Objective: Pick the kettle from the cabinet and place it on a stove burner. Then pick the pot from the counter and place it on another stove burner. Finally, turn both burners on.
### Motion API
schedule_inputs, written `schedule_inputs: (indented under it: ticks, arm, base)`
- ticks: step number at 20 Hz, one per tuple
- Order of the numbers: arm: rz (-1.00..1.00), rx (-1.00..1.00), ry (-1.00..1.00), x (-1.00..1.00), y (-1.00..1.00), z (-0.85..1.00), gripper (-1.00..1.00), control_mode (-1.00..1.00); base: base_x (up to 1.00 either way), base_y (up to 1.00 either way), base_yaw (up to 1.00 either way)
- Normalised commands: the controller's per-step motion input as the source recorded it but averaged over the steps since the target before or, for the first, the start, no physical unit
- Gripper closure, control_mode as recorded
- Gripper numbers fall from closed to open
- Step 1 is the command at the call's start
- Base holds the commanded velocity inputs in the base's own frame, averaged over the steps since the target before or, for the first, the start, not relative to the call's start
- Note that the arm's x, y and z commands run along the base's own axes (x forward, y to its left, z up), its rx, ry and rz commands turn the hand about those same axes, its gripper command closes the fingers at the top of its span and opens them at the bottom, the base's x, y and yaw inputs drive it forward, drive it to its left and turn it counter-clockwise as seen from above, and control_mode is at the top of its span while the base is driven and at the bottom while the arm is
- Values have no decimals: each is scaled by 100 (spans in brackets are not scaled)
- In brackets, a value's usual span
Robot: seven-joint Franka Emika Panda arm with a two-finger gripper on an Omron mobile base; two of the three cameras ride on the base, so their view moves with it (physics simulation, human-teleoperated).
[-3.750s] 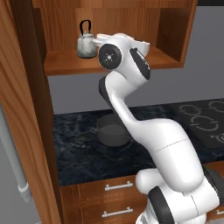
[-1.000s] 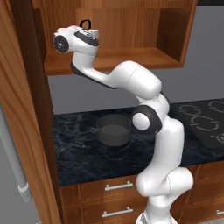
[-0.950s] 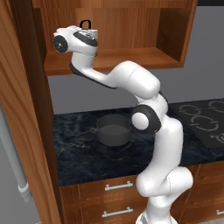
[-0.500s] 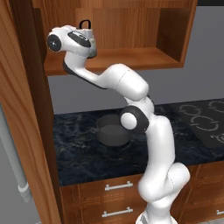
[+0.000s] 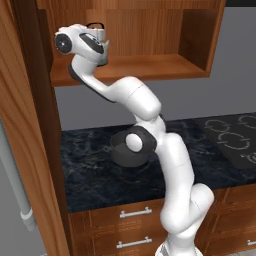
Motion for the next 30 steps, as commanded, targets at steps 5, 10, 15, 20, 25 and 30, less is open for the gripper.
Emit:
schedule_inputs:
  ticks: [5,10,15,20,25,30]
  arm:
    - [0,0,0,11,1,0,100,-100]
    - [0,0,0,2,0,0,100,-100]
    - [0,0,0,0,0,0,100,-100]
    - [0,0,-1,-3,0,0,100,-100]
    - [-2,0,0,-7,0,-3,100,-100]
    - [-1,1,0,-3,0,-2,100,-100]
  base:
    - [0,0,0]
    - [0,0,0]
    - [0,0,0]
    - [0,0,0]
    - [0,0,0]
    - [0,0,0]
